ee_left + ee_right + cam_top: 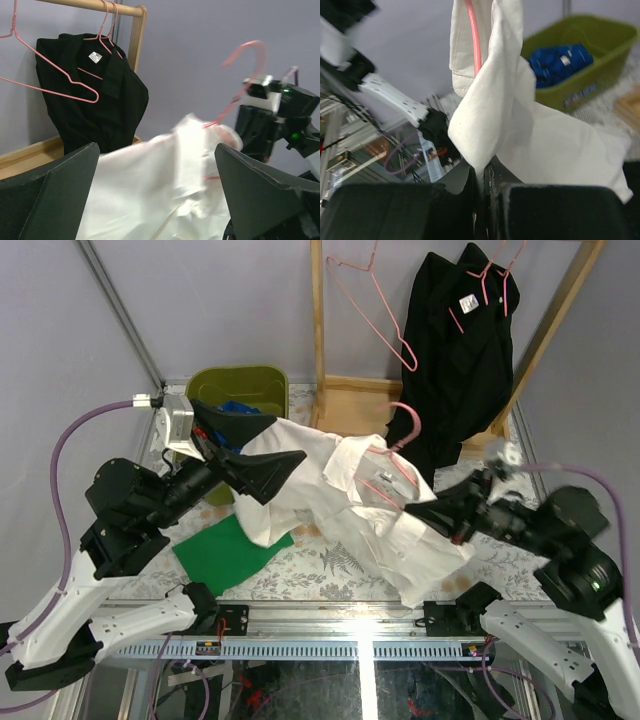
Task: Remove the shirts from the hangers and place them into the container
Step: Remove the shirt from the hanger.
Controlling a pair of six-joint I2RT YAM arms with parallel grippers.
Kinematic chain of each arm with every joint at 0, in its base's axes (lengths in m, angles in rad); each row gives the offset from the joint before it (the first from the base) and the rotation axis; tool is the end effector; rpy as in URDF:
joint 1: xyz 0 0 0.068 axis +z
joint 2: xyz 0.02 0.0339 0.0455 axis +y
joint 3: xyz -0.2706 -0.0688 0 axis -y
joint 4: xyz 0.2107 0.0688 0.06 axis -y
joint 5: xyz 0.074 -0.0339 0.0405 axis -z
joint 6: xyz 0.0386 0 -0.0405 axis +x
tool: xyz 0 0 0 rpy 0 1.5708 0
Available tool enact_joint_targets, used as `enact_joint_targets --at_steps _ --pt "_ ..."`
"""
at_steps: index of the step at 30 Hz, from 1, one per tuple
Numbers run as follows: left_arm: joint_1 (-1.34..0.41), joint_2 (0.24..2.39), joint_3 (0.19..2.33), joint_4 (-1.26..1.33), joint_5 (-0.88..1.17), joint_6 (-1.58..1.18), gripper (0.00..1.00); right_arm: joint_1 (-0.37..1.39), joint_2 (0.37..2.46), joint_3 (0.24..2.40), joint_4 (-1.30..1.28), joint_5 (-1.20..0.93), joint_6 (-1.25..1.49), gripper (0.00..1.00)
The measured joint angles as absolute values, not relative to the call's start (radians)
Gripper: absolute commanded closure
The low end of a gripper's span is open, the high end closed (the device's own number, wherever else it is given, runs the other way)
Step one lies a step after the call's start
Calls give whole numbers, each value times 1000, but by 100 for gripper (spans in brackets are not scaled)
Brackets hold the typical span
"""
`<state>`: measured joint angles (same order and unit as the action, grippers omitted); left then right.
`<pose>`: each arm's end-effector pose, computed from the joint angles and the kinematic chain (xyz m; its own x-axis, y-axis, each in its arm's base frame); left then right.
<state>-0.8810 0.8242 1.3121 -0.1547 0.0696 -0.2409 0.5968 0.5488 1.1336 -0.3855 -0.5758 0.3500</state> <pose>0.0619 -0.0793 0.5007 0.0086 -0.3844 -0.9231 0.8376 0.5071 -0.2034 0.0179 0.0376 0.4421 -0.1592 0.2396 -0.9577 -0.9137 0.3318 0.2348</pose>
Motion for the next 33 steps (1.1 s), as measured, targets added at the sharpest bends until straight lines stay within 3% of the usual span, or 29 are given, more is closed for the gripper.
enact_joint_targets --at_steps 9,13,19,27,33 --pt "-881 932 1280 -164 65 -241 0 597 922 1075 -569 -525 252 100" --pt "-881 970 1174 -177 47 -279 0 597 920 1030 -586 -545 244 100" --pt "-881 982 1038 -186 41 -344 9 597 865 1018 -585 -579 242 100" --pt "-881 998 1034 -140 51 -374 31 597 878 1016 -587 -597 241 100" --pt "-881 1013 1034 -105 81 -389 41 597 887 1016 -594 -621 235 100"
